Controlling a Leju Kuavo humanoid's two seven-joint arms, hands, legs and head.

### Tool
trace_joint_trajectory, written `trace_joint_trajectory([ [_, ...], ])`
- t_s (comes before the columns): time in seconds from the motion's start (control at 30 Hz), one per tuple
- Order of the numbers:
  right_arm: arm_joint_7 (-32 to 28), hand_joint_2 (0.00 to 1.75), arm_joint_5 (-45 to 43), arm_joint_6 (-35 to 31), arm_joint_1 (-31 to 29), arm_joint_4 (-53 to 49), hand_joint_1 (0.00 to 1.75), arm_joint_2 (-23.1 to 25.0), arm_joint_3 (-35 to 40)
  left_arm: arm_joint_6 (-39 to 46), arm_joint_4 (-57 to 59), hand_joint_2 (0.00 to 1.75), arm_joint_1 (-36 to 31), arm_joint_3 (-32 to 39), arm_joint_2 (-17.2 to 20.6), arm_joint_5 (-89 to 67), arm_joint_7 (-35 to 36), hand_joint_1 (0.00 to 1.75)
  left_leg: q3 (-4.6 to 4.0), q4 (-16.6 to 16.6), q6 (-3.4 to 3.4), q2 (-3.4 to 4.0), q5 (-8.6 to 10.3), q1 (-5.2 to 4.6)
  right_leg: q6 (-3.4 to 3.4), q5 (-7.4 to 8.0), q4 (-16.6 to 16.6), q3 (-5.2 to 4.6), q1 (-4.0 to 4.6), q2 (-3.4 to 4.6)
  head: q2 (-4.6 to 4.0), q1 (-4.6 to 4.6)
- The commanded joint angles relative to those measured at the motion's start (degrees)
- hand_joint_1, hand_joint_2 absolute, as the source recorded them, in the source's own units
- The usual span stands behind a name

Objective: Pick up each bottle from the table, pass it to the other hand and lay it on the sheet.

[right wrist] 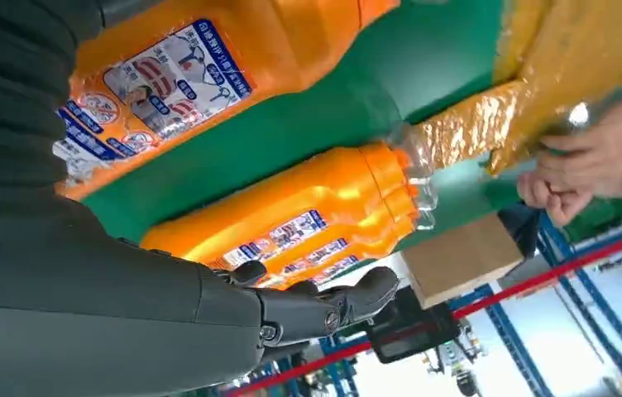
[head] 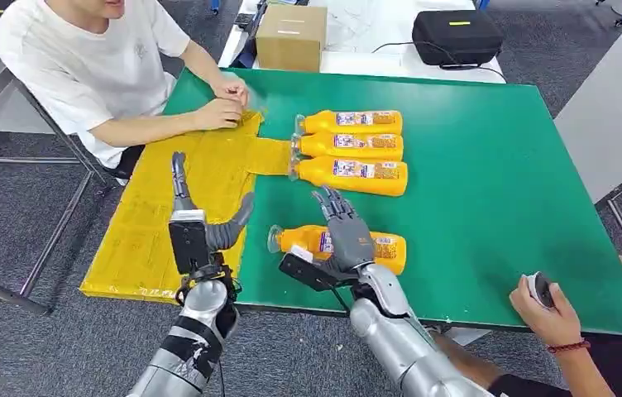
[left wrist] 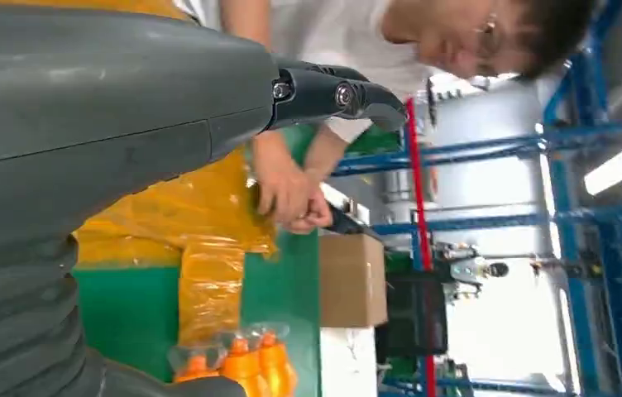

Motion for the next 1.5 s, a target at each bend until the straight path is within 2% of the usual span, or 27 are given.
trace_joint_trajectory([
  [0.03,2.97,1.75,3.39,1.23,-1.38,-2.83,0.00,-4.16,5.17,-0.53,4.17,1.75,-2.31,2.82,1.77,1.03,0.17,0.00,0.22,-0.02,-0.06,0.03,-0.08,0.03,-0.08,-0.07,-0.01,0.21,0.03,0.03,0.00,0.00],
  [0.2,6.73,1.75,7.30,3.83,2.55,-11.74,0.00,-9.74,6.00,-0.45,3.51,1.75,-1.99,4.81,2.22,0.83,0.17,0.00,0.40,-0.01,-0.09,-0.07,-0.16,0.07,-0.12,-0.17,-0.05,0.44,0.08,-0.07,0.00,0.02],
  [0.23,6.84,1.75,7.40,3.87,2.70,-11.97,0.00,-10.05,5.94,-0.56,3.44,1.75,-1.94,4.85,2.28,0.85,0.17,0.00,0.49,-0.01,-0.11,-0.05,-0.20,0.09,-0.15,-0.21,-0.04,0.52,0.09,-0.05,0.00,0.00],
  [0.3,6.84,1.75,7.40,3.87,2.70,-11.97,0.00,-10.05,5.94,-0.56,3.44,1.75,-1.94,4.85,2.28,0.85,0.17,0.00,0.14,-0.03,-0.04,-0.06,-0.04,0.02,-0.06,-0.05,-0.05,0.16,0.02,-0.06,0.00,0.00],
  [0.37,6.84,1.75,7.40,3.87,2.70,-11.97,0.00,-10.05,5.94,-0.56,3.44,1.75,-1.94,4.85,2.28,0.85,0.17,0.00,0.43,0.05,-0.10,-0.03,-0.23,0.07,-0.13,-0.22,0.00,0.47,0.08,-0.03,0.00,0.00],
  [0.43,6.84,1.75,7.40,3.87,2.70,-11.97,0.00,-10.05,5.94,-0.56,3.44,1.75,-1.94,4.85,2.28,0.85,0.17,0.00,0.16,-0.02,-0.04,0.04,-0.08,0.01,-0.07,-0.05,-0.04,0.17,0.02,0.04,0.00,0.00],
  [0.6,6.84,1.75,7.40,3.87,2.70,-11.97,0.00,-10.05,5.94,-0.56,3.44,1.75,-1.94,4.85,2.28,0.85,0.17,0.00,0.20,-0.01,-0.05,0.03,-0.11,0.02,-0.08,-0.08,-0.03,0.21,0.04,0.03,0.00,0.02],
  [0.83,10.53,1.75,8.85,6.79,6.12,-19.23,0.00,-14.54,3.37,-1.37,2.84,1.75,-1.50,7.11,2.29,0.89,0.17,0.00,0.28,-0.02,-0.05,-0.09,-0.14,0.03,-0.09,-0.14,-0.05,0.33,0.04,-0.09,0.00,0.00],
  [1.07,11.28,1.75,8.17,10.76,4.84,-12.30,0.00,-13.76,2.03,-1.90,4.17,1.75,-2.28,7.70,2.12,0.47,0.17,0.00,0.32,-0.02,-0.05,0.02,-0.15,-0.06,-0.10,-0.11,-0.06,0.34,-0.05,0.02,0.00,0.00],
  [1.23,10.81,1.75,9.08,10.16,2.86,-4.85,0.00,-11.33,2.73,-3.08,5.24,1.75,-2.82,8.28,1.84,1.61,0.17,0.00,0.39,-0.01,-0.07,0.11,-0.19,-0.04,-0.13,-0.12,-0.05,0.38,-0.03,0.11,0.00,0.00],
  [1.33,13.03,1.75,9.89,11.23,2.04,-3.17,0.00,-11.45,2.54,-3.24,5.74,1.75,-2.90,8.60,1.84,1.28,0.17,0.00,0.19,-0.04,-0.02,0.05,-0.09,-0.09,-0.07,-0.04,-0.06,0.19,-0.09,0.06,0.00,0.00],
  [1.5,12.50,1.75,8.20,12.41,1.73,-1.04,0.00,-10.72,1.26,-3.29,7.15,1.75,-3.52,8.29,2.20,0.51,0.17,0.00,0.44,0.04,-0.07,0.10,-0.25,-0.03,-0.14,-0.17,-0.02,0.46,-0.01,0.10,0.00,0.00],
])
